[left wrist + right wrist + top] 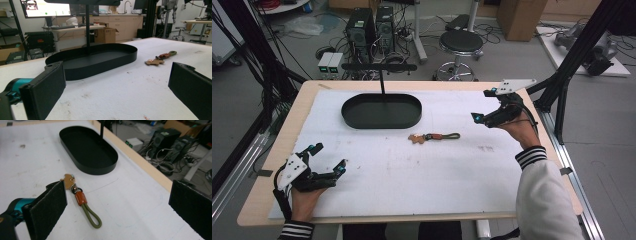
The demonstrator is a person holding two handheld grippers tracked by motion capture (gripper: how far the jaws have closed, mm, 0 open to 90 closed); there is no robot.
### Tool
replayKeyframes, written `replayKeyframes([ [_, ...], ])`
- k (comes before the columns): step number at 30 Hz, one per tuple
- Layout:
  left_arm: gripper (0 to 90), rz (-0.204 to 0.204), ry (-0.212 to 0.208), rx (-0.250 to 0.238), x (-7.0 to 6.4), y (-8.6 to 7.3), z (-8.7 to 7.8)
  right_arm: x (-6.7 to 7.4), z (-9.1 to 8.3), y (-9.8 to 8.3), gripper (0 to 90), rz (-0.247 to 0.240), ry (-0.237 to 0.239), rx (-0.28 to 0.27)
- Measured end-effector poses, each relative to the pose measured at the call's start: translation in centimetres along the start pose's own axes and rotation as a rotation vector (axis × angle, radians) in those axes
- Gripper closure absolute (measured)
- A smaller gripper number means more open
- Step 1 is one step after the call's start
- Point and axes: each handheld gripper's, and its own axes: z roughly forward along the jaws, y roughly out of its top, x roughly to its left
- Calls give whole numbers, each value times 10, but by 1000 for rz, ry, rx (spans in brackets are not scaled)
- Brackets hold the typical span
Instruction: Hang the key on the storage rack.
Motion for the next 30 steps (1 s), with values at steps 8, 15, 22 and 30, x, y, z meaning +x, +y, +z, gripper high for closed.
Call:
replayKeyframes([
  [8, 17, 0, 3, 7, 0, 0, 0, -6, 36, 9, 7, -75, 109, 143],
  [15, 17, 0, 1, 9, 0, 0, 1, -8, 67, 15, 7, -136, 201, 244],
  [22, 17, 5, 1, 9, -1, 0, 1, -9, 82, 9, 7, -147, 263, 294],
  [30, 17, 10, -1, 12, -1, 0, 1, -8, 100, 1, 12, -211, 273, 376],
])
